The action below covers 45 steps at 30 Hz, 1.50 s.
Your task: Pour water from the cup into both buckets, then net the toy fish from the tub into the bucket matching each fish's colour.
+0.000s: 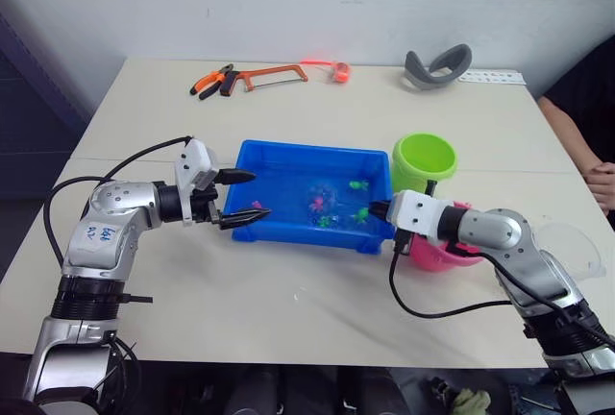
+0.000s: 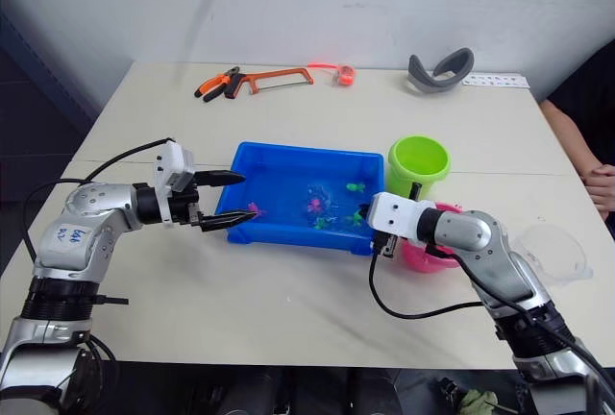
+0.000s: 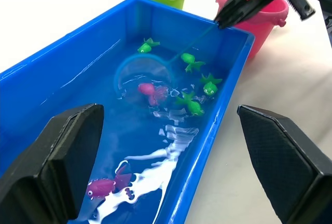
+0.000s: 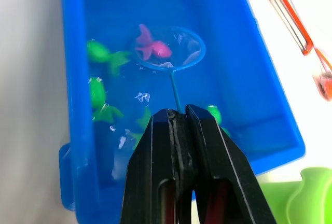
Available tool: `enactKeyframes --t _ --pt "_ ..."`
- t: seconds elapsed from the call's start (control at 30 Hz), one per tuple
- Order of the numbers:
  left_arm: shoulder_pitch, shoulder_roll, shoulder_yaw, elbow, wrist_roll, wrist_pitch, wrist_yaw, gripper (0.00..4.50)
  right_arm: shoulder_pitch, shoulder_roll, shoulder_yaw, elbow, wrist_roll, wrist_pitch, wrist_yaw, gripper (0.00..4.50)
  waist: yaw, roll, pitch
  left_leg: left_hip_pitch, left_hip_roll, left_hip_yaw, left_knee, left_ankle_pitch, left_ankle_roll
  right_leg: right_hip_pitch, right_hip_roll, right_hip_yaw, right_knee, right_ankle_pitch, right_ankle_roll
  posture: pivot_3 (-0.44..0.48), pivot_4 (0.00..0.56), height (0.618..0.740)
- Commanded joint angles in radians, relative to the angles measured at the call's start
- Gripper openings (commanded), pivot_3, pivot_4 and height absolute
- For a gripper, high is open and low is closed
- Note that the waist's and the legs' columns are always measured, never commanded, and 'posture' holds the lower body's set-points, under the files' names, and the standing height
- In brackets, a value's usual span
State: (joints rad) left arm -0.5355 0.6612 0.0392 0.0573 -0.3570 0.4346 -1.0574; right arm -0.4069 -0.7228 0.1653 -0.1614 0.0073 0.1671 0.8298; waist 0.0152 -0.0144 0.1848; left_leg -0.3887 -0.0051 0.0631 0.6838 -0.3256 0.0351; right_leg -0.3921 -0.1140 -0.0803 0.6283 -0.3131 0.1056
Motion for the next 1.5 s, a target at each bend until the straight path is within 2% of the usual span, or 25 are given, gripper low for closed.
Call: enactKeyframes --t 0.03,0.27,0.53,0.77,0.93,1.03,1.13,1.3,1.5 --pt "-0.024 -0.005 0.011 0.005 -0.015 -0.018 -0.001 4.48 0.008 0.025 -0.067 -0.075 0.088 0.109 0.000 0.00 0.000 0.000 0.000 0.000 0.000 0.000 0.000 0.000 0.000 0.000 0.000 0.000 0.000 0.000 0.000 0.000 0.150 0.740" --pt "-0.044 -0.034 -0.006 0.022 -0.020 -0.028 -0.013 4.48 0.016 0.068 -0.184 -0.185 0.276 0.413 -0.033 0.00 0.004 0.000 0.000 0.000 0.000 0.000 0.000 0.000 0.000 0.000 0.000 0.000 0.000 0.000 0.000 0.000 0.150 0.740" --pt "-0.089 -0.098 -0.052 -0.010 -0.053 -0.003 -0.055 4.48 0.107 0.054 -0.367 -0.361 0.451 0.601 -0.086 0.00 0.009 0.000 0.000 -0.001 0.000 0.000 0.000 0.000 0.000 0.000 0.000 0.001 0.000 0.000 0.000 0.000 0.150 0.740" --pt "-0.143 -0.156 -0.108 0.006 -0.087 0.011 -0.126 4.48 0.396 0.053 -0.727 -0.593 0.670 0.669 -0.084 0.00 0.012 0.000 0.000 -0.001 -0.001 -0.001 -0.001 0.000 0.000 0.000 0.001 0.000 0.000 0.000 0.000 0.000 0.150 0.740" --pt "-0.181 -0.188 -0.151 0.063 -0.078 -0.016 -0.192 4.48 0.620 0.062 -0.969 -0.672 0.775 0.662 -0.078 0.00 0.011 0.000 0.000 0.000 -0.001 0.000 -0.001 0.000 0.000 0.001 0.001 0.002 0.000 0.000 0.000 0.000 0.150 0.740" --pt "-0.213 -0.213 -0.172 0.117 -0.067 -0.044 -0.225 4.48 0.772 0.077 -1.108 -0.674 0.756 0.605 -0.039 0.00 0.011 0.000 0.000 0.001 -0.001 0.000 -0.001 0.000 0.000 0.002 0.002 0.002 0.000 0.000 0.000 0.000 0.150 0.740" --pt "-0.246 -0.234 -0.189 0.175 -0.055 -0.079 -0.256 4.48 0.899 0.092 -1.183 -0.647 0.689 0.511 -0.001 0.00 0.012 0.000 0.000 0.001 -0.001 0.000 -0.001 0.000 0.001 0.002 0.003 0.003 0.000 0.000 0.000 0.000 0.150 0.740" --pt "-0.296 -0.267 -0.197 0.266 -0.033 -0.130 -0.280 4.48 1.026 0.136 -1.182 -0.613 0.542 0.310 0.024 0.00 0.011 0.000 0.000 0.002 -0.001 0.001 -0.001 -0.001 0.002 0.002 0.003 0.004 0.000 0.000 0.000 0.000 0.150 0.740" --pt "-0.317 -0.290 -0.197 0.309 -0.021 -0.162 -0.293 4.48 1.065 0.154 -1.119 -0.562 0.212 -0.042 -0.029 0.00 0.009 0.000 0.000 0.002 -0.001 0.002 -0.001 -0.001 0.002 0.000 0.003 0.005 0.000 0.000 0.000 0.000 0.150 0.740"
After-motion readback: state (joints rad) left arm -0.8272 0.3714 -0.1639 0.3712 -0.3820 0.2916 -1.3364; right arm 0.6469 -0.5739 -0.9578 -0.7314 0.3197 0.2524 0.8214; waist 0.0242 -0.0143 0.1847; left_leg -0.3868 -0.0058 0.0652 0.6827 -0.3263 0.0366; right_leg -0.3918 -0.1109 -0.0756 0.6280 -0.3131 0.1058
